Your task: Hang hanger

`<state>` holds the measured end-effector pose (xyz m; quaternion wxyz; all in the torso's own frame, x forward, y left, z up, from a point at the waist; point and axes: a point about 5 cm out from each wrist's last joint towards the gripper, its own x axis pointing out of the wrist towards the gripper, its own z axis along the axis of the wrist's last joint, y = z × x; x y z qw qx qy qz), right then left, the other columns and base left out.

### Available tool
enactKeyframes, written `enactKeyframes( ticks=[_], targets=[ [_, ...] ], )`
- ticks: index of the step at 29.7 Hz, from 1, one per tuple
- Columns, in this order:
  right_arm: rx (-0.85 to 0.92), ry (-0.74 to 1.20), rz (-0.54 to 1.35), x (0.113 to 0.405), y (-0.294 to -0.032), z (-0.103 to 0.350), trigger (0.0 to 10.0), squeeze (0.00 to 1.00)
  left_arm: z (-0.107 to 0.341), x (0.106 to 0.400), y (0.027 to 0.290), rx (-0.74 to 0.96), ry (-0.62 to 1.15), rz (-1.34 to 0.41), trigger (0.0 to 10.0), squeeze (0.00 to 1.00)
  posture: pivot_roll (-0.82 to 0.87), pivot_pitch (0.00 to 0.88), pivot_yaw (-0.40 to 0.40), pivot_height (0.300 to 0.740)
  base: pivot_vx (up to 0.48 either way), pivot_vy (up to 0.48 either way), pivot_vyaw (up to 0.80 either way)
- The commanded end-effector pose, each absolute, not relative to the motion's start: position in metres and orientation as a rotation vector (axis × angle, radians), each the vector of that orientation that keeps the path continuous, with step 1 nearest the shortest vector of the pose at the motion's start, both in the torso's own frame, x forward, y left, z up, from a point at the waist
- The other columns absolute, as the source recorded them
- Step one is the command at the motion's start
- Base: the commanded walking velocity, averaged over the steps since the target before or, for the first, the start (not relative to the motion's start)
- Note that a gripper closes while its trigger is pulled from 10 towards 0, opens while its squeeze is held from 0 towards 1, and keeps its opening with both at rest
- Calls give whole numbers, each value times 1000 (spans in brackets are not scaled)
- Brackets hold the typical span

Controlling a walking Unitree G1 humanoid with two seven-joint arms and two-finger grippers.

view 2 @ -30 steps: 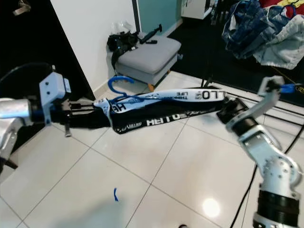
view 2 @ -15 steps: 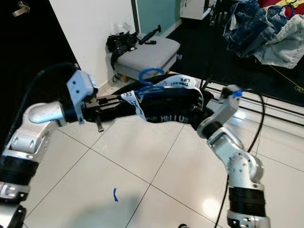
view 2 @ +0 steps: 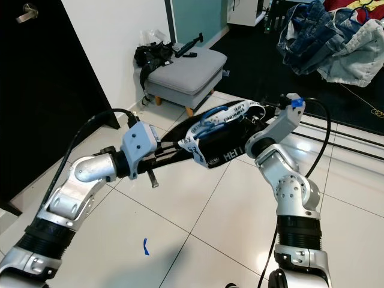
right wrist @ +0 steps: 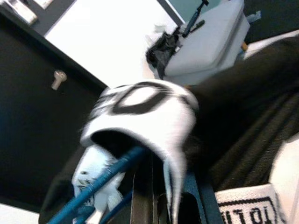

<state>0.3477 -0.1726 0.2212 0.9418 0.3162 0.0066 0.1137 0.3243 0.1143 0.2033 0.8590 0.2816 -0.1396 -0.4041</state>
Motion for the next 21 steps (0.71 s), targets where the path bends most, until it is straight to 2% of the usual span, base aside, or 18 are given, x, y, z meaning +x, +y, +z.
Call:
enactKeyframes(
  ticks=[1,4,6,7,9,12,13,16,18,21],
  targets=[
    [637,9,218,348,-177,222,0,0,190,328,128,669,-220,-805,10000,0,-4,137,41,740,0,0,0],
    [630,6,201,348,-183,221,0,0,186,331,136,714,-198,-775,10000,0,-4,137,41,740,0,0,0],
    [600,-8,147,346,-204,222,0,0,178,334,158,836,-130,-720,10000,0,-3,140,44,740,0,0,0],
    [600,-8,147,346,-204,222,0,0,178,334,158,836,-130,-720,10000,0,-3,140,44,740,0,0,0],
    [572,-27,92,342,-227,225,0,0,175,336,177,902,-73,-680,10000,0,-3,141,44,740,0,0,0],
    [572,-27,92,342,-227,225,0,0,175,336,177,902,-73,-680,10000,0,-3,141,44,740,0,0,0],
    [564,-37,69,341,-236,227,0,0,175,336,184,919,-55,-668,10000,0,-2,142,45,740,0,0,0],
    [560,-42,58,340,-241,228,0,0,175,336,186,925,-52,-663,10000,0,1,143,46,740,0,0,0],
    [566,-35,73,341,-235,226,0,0,176,336,180,911,-67,-673,10000,0,1,143,47,740,0,0,0],
    [594,29,184,344,-190,213,0,0,177,334,152,823,-130,-715,10000,0,3,143,48,740,0,0,0]
  ],
)
